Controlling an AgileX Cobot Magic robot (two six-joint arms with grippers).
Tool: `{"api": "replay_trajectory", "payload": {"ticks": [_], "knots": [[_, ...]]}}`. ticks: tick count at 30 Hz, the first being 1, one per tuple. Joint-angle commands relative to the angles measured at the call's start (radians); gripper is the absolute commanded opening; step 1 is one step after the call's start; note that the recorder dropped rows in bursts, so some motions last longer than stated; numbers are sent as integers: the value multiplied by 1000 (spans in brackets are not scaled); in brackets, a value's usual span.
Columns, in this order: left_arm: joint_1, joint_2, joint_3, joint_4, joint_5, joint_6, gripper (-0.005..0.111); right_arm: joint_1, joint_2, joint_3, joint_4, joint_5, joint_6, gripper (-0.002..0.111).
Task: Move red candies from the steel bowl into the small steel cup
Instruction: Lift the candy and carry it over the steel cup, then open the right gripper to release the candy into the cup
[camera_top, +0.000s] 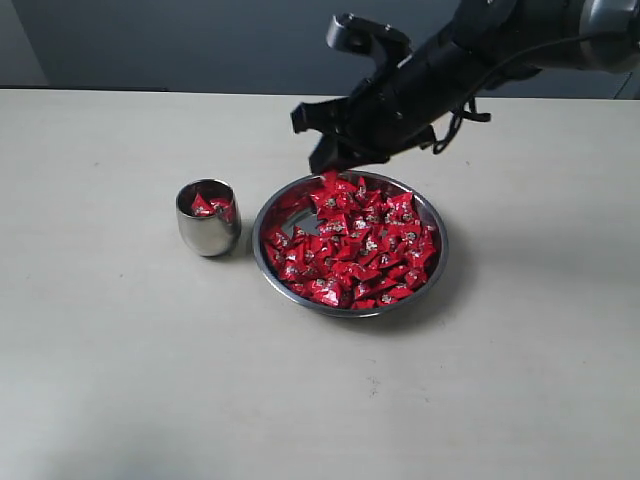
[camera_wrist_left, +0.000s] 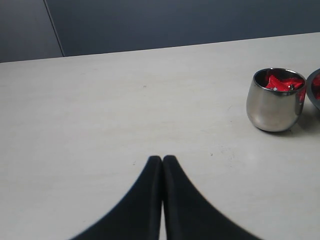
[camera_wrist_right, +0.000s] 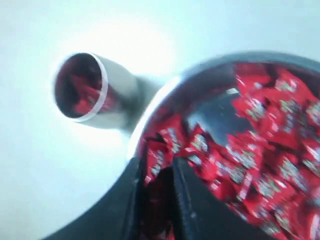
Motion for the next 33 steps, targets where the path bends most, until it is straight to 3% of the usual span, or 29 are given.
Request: {"api": "replay_trajectory", "payload": {"ticks": [1,9,15,33], "knots": [[-1,-5,-8,2,-6,-2,0,60,61,-143,86,15,-40,0],[-1,-5,-8,2,-6,-2,0,163,281,-467,30,54,78,0],[-1,-5,-8,2,-6,-2,0,183,436,-642,-20,100,153,0],[-1,-5,-8,2,-6,-2,0,183,513,-709,-123,160,203,1]]}}
